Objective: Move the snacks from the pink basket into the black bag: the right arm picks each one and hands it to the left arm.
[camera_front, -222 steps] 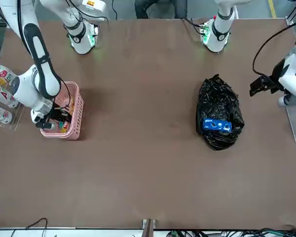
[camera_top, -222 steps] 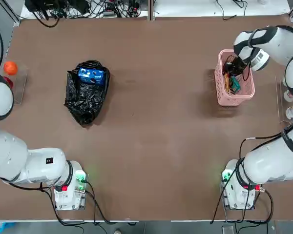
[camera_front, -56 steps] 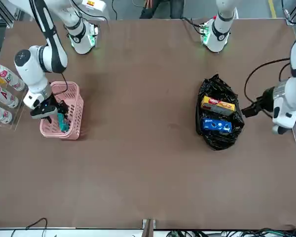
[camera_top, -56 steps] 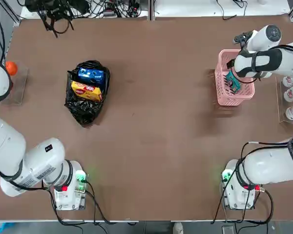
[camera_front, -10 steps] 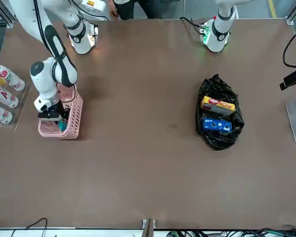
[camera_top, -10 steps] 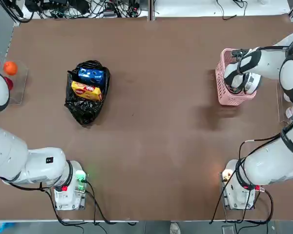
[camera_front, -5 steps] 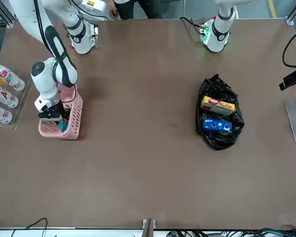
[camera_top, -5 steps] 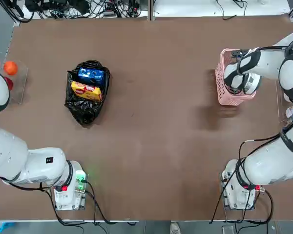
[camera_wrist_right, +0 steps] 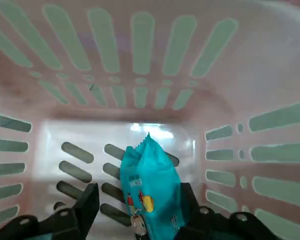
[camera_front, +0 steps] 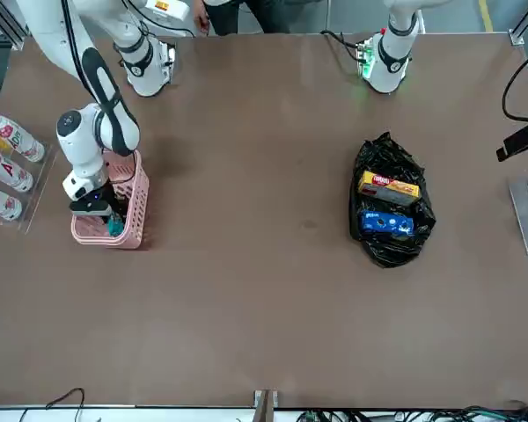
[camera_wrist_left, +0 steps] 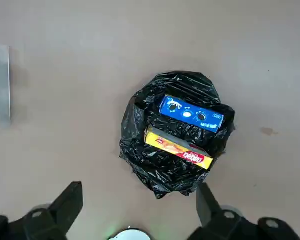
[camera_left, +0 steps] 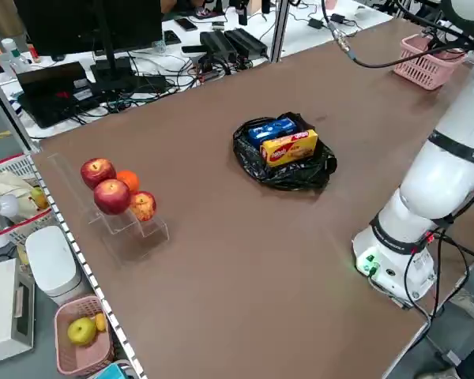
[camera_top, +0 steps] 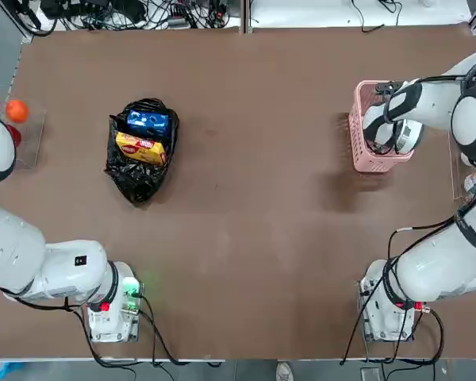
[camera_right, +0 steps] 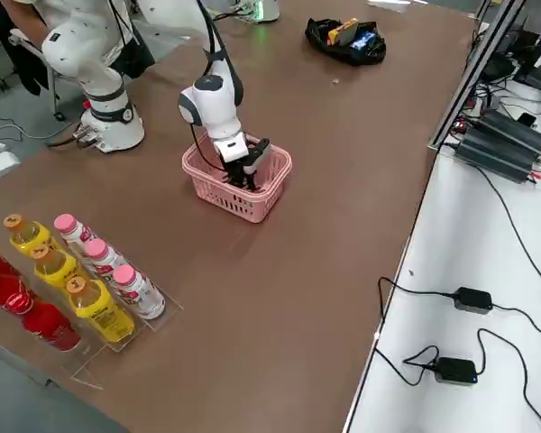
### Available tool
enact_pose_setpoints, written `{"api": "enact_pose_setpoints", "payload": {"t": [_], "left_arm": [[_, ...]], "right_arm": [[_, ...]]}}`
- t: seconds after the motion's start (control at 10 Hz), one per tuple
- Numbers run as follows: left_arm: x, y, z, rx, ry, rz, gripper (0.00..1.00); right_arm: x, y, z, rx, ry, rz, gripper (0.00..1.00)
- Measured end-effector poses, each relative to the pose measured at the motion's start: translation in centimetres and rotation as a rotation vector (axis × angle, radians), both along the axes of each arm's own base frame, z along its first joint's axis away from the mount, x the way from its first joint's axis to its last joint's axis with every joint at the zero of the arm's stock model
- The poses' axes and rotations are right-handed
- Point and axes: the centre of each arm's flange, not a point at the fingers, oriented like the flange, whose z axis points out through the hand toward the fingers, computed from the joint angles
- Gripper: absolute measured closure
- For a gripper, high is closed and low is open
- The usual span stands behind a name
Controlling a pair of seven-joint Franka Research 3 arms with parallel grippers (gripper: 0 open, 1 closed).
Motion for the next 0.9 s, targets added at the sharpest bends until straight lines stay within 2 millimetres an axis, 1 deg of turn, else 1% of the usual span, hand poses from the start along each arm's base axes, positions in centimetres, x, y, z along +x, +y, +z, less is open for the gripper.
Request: {"api": "enact_pose_setpoints", "payload": {"t": [0.2,0.5,0.9], "left_arm": [[0.0,0.0,-0.1,0.000,0.002,0.000,0.00],[0.1,-0.2,-0.2,-0.001,0.003,-0.003,0.00],[0.1,-0.4,-0.2,-0.002,0.004,-0.006,0.00]], "right_arm": [[0.0,0.1,0.0,0.000,-0.001,0.002,0.29],[0.1,0.6,-0.1,-0.001,0.000,0.014,0.34],[0.1,1.6,-0.2,0.005,0.002,0.018,0.37]]}}
